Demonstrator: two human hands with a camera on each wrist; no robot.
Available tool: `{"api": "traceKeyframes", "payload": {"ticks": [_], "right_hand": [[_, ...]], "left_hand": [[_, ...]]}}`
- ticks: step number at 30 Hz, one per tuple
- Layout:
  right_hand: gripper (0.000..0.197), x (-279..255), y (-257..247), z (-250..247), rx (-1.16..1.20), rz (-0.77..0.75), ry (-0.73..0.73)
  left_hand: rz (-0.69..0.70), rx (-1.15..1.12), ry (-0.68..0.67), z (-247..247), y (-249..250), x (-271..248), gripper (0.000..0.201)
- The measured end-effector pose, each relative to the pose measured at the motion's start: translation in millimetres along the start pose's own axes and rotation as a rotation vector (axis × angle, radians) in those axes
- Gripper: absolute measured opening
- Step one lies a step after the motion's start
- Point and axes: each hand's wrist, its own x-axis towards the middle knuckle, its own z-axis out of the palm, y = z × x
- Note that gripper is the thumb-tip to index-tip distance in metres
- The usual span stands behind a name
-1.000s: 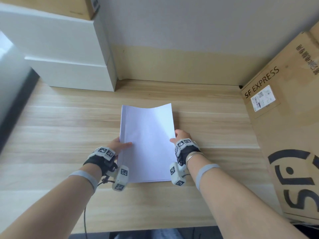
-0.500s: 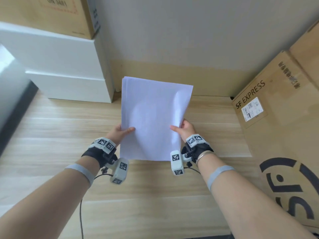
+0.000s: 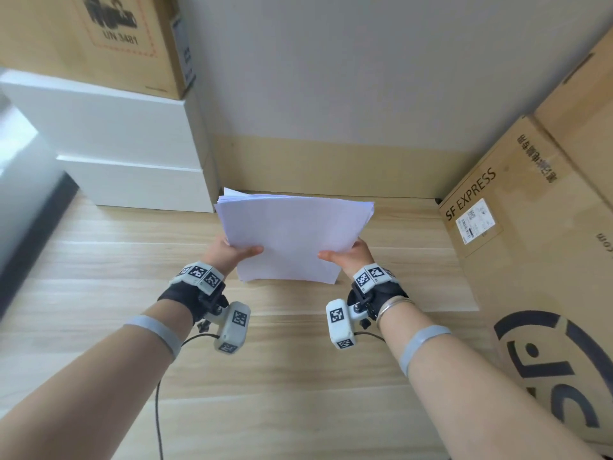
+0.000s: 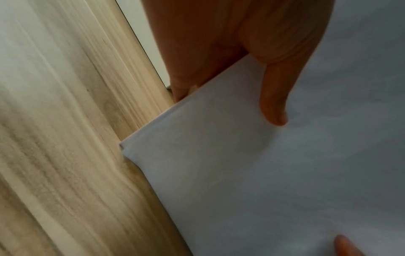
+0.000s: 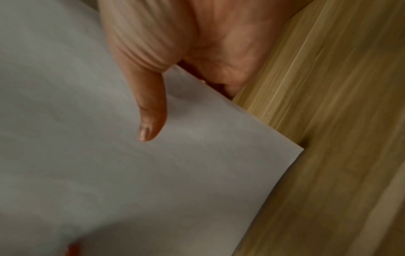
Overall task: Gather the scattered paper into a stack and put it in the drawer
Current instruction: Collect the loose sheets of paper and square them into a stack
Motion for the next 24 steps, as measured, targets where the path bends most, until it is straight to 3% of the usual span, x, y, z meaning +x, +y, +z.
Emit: {"api": "traceKeyframes", "payload": {"ticks": [4, 9, 15, 20, 24], "right_hand": [[0.045, -2.2, 2.4, 5.6, -0.026, 0.017, 0.022], [0.044, -6.6, -18.9, -3.0, 0.058, -0.124, 0.071], [0.007, -15.3, -68.2, -7.4, 0.258, -0.366, 0.128], [0.025, -10.9, -77.2, -4.7, 0.251, -0.401, 0.216], [0.033, -6.8, -73.7, -3.4, 0.219, -0.436, 0.259]], "left_hand": [[0.013, 0.015, 0.013, 2.9, 2.4, -0.5, 0.037], [0.04, -0.002, 0.024, 4.4, 4.7, -2.0, 0.031], [0.13, -0.011, 0.045, 3.0, 19.8, -1.0, 0.029], [0.284, -0.058, 0.036, -0.1, 54.5, -11.2, 0.032], [0.337, -0.076, 0.111, 2.8, 76.1, -14.9, 0.023]]}}
